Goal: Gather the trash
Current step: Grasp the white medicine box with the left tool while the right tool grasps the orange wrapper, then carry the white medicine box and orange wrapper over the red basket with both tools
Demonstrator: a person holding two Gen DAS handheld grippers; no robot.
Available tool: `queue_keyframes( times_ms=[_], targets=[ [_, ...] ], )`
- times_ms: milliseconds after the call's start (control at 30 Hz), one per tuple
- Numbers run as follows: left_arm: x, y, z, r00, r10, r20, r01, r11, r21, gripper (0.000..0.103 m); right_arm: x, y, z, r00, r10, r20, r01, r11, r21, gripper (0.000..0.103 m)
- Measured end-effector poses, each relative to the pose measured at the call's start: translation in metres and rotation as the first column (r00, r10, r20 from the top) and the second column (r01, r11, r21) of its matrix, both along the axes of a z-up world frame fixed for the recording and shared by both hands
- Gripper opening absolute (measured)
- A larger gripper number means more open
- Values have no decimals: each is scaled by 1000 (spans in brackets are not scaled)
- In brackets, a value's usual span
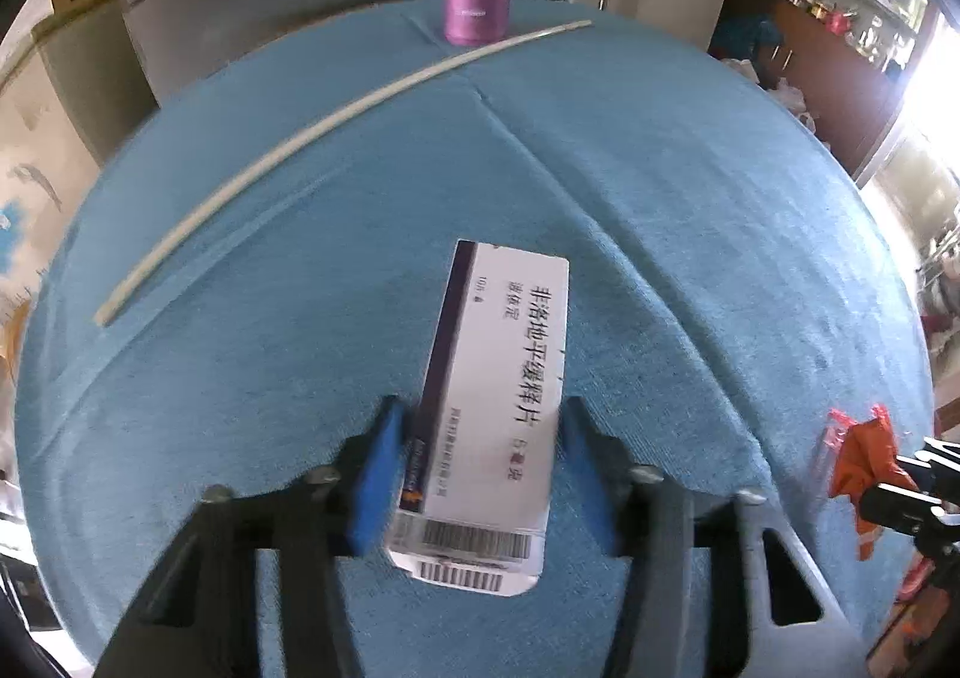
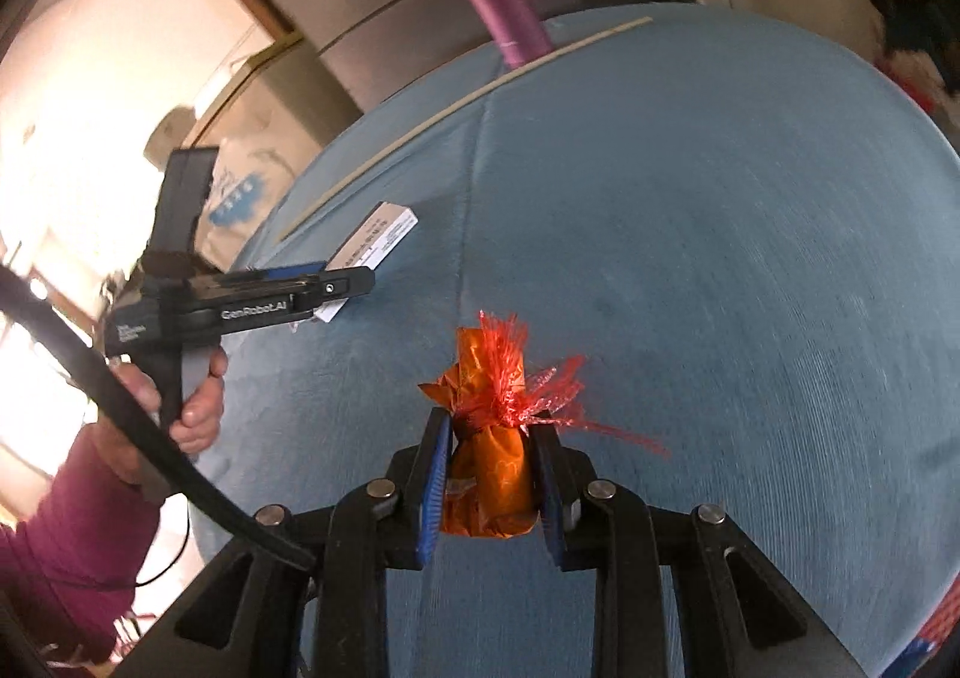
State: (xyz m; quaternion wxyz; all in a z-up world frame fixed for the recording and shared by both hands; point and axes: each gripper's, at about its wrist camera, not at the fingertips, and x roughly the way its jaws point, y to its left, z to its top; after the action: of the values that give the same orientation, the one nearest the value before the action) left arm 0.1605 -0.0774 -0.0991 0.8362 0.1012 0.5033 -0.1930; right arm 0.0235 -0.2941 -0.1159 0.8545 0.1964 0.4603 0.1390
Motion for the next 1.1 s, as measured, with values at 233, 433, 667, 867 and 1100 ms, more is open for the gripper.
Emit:
queue_keyframes(
  times_ms=[233, 433, 667, 867, 1100],
  targets=[
    [-28, -2, 9, 999, 2, 43, -1, 1000, -6, 49, -14, 6, 1, 999, -36, 3, 36, 997, 66, 28],
    [-71, -8, 38, 991, -12, 134, 9, 1000, 22, 49, -35, 5, 14, 998, -53, 30, 50, 995, 82, 28],
    [-117, -20, 71, 975, -49, 216, 48, 999, 10, 49, -62, 1, 29, 995, -76, 61, 71, 994, 85, 28],
    [-151, -25, 90, 958, -70, 277, 68, 998, 17, 49, -87, -9, 41, 991, -91, 93, 83, 993, 81, 28],
    [-183, -30, 103, 948, -82, 309, 80, 997, 19, 49, -112, -15, 55, 987, -104, 126, 95, 993, 73, 28]
  ],
)
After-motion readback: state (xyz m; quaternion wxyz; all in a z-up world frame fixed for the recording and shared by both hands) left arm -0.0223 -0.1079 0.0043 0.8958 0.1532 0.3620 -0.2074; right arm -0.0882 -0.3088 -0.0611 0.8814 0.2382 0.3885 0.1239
